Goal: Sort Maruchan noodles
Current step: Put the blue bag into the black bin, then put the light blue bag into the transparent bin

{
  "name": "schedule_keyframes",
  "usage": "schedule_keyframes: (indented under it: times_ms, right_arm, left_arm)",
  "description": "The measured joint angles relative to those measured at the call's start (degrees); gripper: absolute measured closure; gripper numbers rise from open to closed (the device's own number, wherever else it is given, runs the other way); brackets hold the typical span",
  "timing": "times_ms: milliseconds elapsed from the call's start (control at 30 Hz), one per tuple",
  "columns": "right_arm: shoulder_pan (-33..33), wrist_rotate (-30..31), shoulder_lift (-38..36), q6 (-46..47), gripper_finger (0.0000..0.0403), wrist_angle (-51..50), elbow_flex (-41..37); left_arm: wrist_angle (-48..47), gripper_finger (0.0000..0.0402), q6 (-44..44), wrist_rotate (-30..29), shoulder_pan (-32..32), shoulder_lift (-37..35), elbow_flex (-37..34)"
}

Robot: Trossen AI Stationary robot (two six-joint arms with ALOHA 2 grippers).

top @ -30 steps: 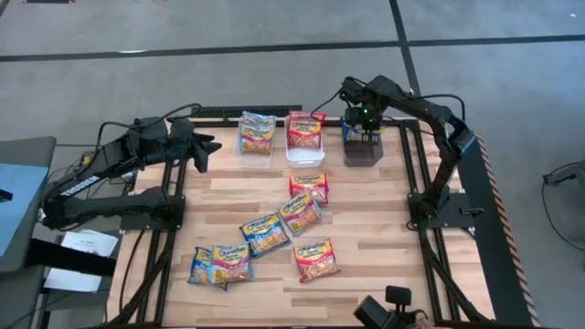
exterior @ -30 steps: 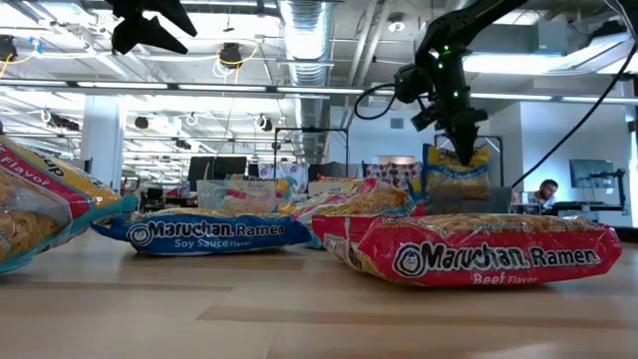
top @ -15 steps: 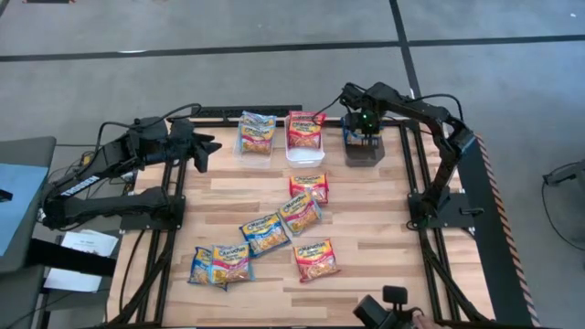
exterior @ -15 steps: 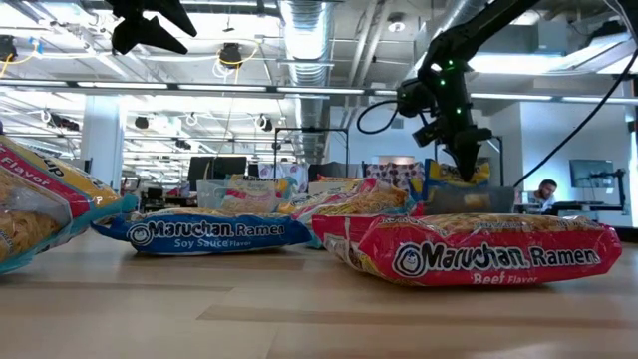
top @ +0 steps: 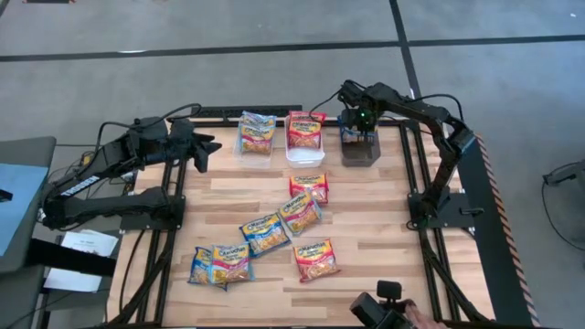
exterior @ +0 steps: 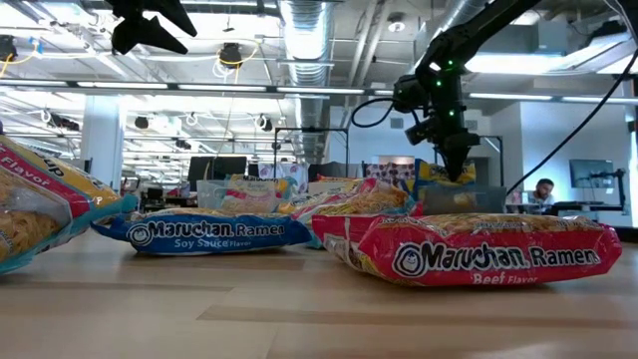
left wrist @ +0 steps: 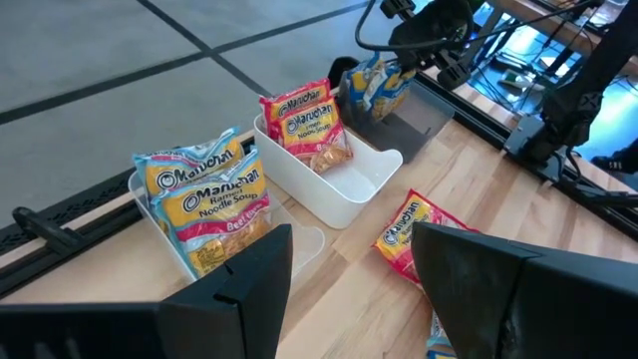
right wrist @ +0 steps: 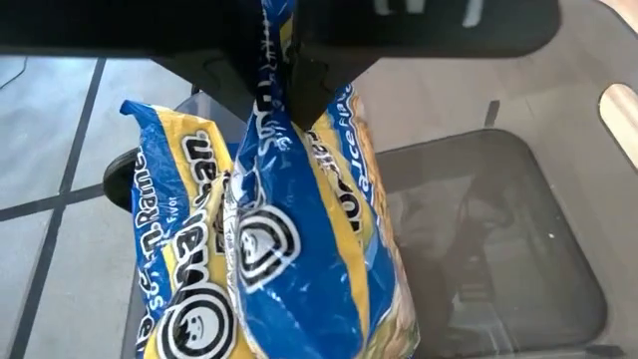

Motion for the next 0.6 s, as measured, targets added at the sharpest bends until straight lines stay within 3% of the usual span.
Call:
schedule_keyframes:
  times_ms: [400, 600]
  right_arm:
    - [-0.60, 0.58, 0.00, 3.95, 0.0283, 3.38, 0.00]
    - [-0.96, 2.23, 0.00, 5.17, 0.0271, 5.62, 0.02]
  left_arm:
    - [-0.02, 0.0207, 0.83, -0.02, 0.00, 0.00, 0.00]
    - [-0.01, 0.0207, 0.83, -0.01, 0.00, 0.00, 0.00]
